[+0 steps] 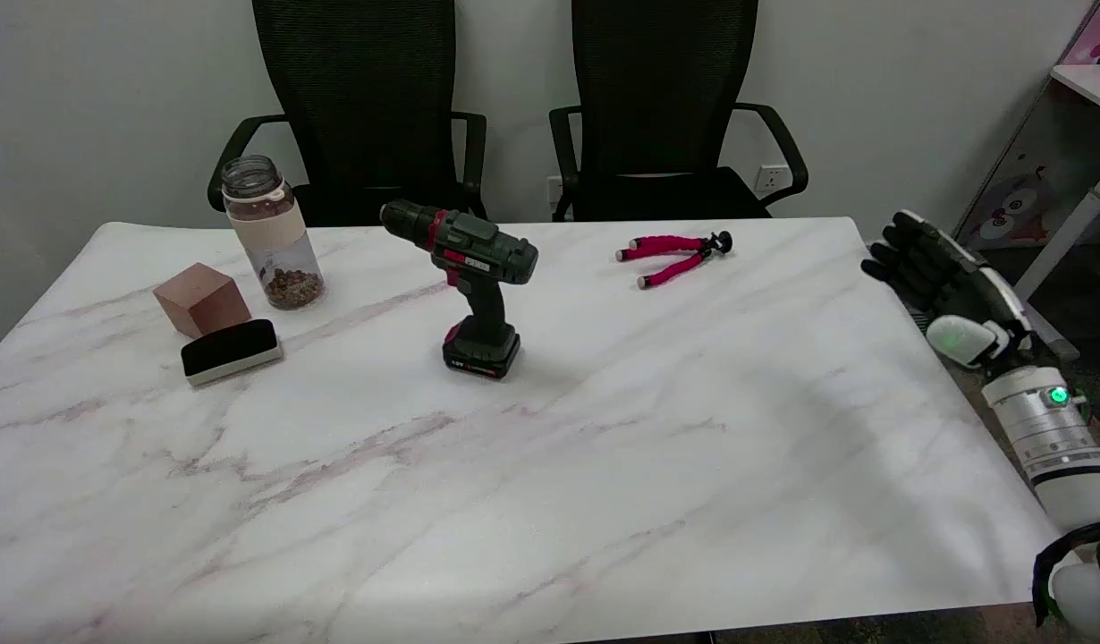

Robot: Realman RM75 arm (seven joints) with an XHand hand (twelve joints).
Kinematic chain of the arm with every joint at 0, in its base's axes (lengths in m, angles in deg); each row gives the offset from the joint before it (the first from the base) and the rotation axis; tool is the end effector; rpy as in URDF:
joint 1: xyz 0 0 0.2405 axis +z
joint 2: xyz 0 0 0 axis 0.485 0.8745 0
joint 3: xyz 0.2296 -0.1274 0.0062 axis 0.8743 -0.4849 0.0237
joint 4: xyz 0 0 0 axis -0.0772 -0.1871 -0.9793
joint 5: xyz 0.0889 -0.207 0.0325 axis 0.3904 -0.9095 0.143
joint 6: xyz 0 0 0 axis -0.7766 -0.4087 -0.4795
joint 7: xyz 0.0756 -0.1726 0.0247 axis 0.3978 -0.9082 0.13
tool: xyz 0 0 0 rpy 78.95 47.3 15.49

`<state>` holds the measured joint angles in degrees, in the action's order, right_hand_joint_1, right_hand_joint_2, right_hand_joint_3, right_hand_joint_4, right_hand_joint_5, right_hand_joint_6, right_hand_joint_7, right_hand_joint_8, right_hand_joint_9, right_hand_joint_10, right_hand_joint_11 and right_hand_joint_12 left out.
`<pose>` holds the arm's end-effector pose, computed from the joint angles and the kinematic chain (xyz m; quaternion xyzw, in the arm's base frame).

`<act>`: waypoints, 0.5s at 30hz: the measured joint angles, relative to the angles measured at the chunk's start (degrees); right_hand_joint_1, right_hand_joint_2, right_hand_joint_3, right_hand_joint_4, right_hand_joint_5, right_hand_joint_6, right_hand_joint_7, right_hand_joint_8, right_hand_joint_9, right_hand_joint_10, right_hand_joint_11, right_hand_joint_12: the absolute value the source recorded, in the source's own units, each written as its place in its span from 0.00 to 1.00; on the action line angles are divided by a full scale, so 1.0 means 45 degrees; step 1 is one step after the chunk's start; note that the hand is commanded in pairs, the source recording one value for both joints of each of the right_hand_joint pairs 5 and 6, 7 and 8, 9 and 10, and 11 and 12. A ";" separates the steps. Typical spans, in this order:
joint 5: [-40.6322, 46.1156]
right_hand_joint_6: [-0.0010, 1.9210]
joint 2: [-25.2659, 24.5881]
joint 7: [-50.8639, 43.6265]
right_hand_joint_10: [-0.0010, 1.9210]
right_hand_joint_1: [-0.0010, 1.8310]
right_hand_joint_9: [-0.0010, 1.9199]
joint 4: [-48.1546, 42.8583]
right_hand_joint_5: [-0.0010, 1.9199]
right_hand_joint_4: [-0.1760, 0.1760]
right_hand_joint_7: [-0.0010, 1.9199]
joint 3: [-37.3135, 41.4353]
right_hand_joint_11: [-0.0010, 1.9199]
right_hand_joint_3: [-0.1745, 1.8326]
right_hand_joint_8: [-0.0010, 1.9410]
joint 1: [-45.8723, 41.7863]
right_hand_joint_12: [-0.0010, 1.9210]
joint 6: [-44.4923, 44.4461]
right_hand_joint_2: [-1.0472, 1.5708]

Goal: Pick up the power screwdriver.

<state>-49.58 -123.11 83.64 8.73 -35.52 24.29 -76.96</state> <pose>-0.2909 -0.2615 0.5616 0.5144 -0.3406 0.6084 0.4992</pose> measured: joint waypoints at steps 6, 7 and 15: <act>-0.0559 0.11 -0.0381 -0.0007 0.15 0.50 0.15 -0.0182 0.11 0.72 0.11 -0.0043 0.18 0.45 0.11 -0.0135 0.18 0.0456 0.19; -0.0663 0.11 -0.0470 -0.0007 0.15 0.50 0.15 -0.0201 0.11 0.74 0.11 -0.0039 0.18 0.45 0.11 -0.0135 0.18 0.0551 0.19; -0.1463 0.11 -0.1320 -0.0013 0.15 0.50 0.15 -0.0460 0.11 0.80 0.11 -0.0051 0.18 0.43 0.10 0.0439 0.18 0.1291 0.18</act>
<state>-56.16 -129.05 83.58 6.67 -35.74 26.27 -71.15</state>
